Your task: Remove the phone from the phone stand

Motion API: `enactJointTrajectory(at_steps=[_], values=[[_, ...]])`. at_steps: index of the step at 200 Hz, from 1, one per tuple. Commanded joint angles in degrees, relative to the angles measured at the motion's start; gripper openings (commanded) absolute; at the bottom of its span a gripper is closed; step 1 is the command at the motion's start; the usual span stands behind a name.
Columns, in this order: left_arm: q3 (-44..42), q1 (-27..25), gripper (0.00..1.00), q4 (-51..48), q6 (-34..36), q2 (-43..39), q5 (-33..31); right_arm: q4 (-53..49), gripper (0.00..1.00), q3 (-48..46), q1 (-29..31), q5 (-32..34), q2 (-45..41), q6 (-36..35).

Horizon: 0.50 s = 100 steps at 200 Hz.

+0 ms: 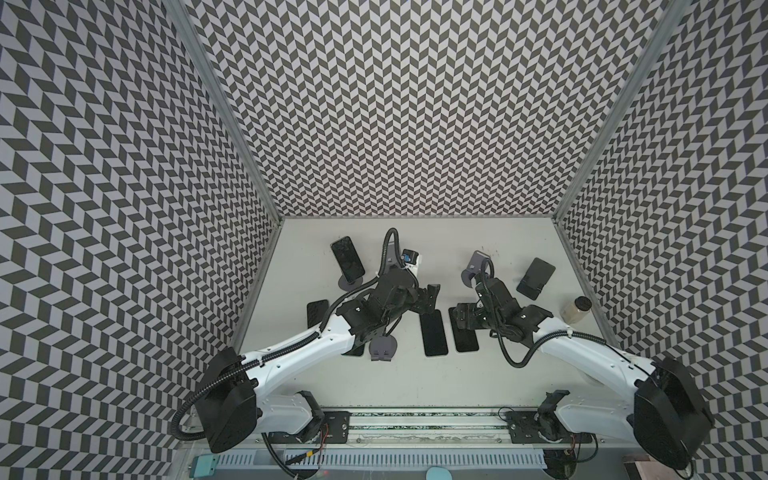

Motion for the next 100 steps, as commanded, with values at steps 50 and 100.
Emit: enactJointTrajectory(at_steps=[50, 100], values=[[5.1, 1.3, 0.87, -0.4, 1.8, 4.1, -1.2, 0.2, 0.87, 0.8, 0.3, 3.8, -8.9, -0.4], [4.7, 1.3, 0.87, 2.7, -1.5, 5.1, -2.4, -0.3, 0.85, -0.5, 0.3, 3.8, -12.9, 1.5]])
